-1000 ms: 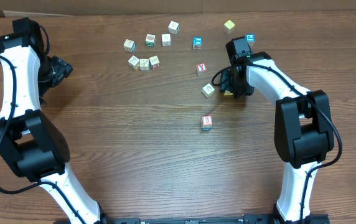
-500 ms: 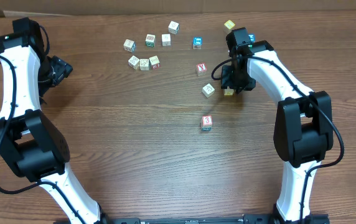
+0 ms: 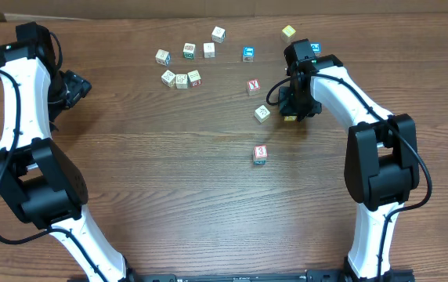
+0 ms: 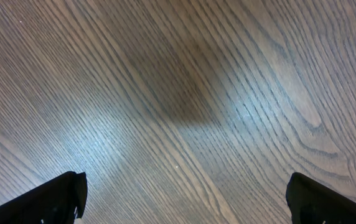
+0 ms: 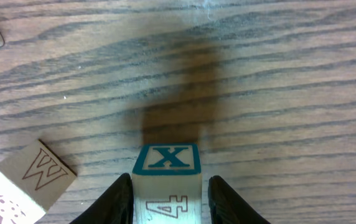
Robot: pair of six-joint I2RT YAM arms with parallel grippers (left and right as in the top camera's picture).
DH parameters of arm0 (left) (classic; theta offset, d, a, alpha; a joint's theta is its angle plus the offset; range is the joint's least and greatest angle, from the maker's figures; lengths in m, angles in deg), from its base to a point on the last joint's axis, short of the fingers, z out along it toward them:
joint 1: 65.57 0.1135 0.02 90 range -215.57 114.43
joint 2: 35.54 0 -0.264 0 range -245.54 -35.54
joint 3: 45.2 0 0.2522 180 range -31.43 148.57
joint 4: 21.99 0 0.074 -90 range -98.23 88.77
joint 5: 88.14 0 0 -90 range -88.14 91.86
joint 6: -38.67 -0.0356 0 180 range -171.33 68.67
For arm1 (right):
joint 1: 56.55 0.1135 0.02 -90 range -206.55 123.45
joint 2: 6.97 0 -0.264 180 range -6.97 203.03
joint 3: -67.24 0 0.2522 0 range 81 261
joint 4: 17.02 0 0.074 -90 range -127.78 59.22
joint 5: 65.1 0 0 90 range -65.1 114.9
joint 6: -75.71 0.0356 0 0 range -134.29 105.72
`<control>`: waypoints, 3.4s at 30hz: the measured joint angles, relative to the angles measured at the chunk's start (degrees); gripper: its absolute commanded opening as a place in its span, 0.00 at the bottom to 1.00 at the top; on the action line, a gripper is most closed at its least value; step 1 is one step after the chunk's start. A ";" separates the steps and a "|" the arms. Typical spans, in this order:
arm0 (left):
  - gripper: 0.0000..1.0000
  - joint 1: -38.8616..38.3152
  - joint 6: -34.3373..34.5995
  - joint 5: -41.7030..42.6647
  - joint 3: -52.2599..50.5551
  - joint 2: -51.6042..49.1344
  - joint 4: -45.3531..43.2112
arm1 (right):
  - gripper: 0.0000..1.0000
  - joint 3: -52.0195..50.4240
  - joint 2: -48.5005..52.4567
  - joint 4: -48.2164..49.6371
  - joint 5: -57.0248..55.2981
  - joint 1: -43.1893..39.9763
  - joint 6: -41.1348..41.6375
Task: Form a tower
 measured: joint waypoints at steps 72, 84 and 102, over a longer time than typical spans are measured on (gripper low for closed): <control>0.99 0.00 0.00 0.00 0.00 0.00 0.00 | 0.20 16.02 0.02 -18.14 -0.42 0.00 -4.55; 1.00 0.00 0.00 0.00 0.00 0.00 -0.02 | 0.20 16.02 0.02 -17.75 -0.42 0.00 -4.55; 0.99 0.00 0.00 0.00 0.00 0.00 -0.02 | 0.20 16.02 0.02 -17.81 -0.42 0.00 -4.52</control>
